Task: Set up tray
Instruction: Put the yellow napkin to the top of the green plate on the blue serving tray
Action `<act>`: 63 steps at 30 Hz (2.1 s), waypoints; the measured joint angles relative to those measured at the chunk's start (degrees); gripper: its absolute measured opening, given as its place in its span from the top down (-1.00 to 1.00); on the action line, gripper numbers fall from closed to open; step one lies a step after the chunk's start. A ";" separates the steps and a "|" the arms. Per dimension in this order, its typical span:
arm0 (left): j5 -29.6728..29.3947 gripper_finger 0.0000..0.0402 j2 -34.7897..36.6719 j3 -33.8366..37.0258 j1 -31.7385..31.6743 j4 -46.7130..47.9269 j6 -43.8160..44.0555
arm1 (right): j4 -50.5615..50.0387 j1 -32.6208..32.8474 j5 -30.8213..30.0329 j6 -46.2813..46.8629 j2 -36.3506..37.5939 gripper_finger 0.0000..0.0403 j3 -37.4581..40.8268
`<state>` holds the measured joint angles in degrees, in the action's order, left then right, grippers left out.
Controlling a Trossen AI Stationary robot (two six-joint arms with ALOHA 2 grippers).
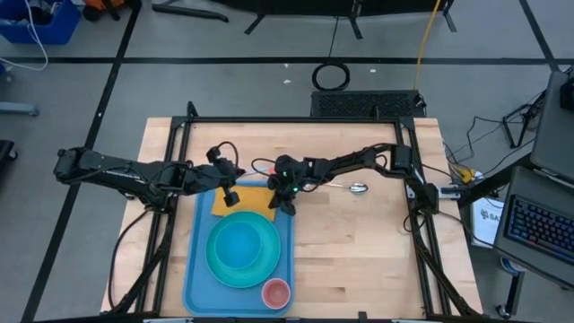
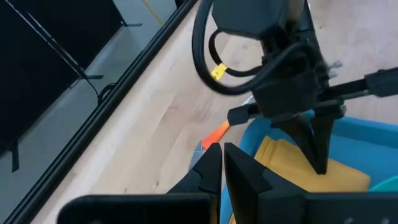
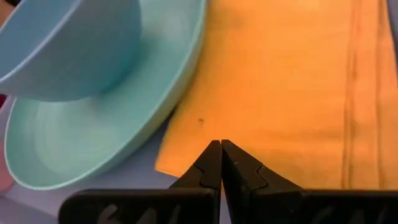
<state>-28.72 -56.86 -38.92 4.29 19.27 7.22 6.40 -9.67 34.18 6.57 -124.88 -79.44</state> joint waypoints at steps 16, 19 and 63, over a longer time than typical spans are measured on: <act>0.19 0.89 0.00 0.02 -0.20 -0.53 -0.24 | -4.35 -0.13 -5.21 3.28 0.07 1.00 0.02; 0.19 0.89 0.00 0.02 -0.20 -0.53 -0.25 | -5.24 -0.22 -5.64 3.31 0.07 1.00 0.02; 0.21 0.89 0.00 1.60 -0.20 -3.07 -0.94 | -7.52 -0.39 -4.19 4.57 0.98 0.95 0.07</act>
<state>-28.51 -56.86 -37.32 4.10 16.21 6.28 -1.13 -10.07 29.99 11.14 -123.90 -79.37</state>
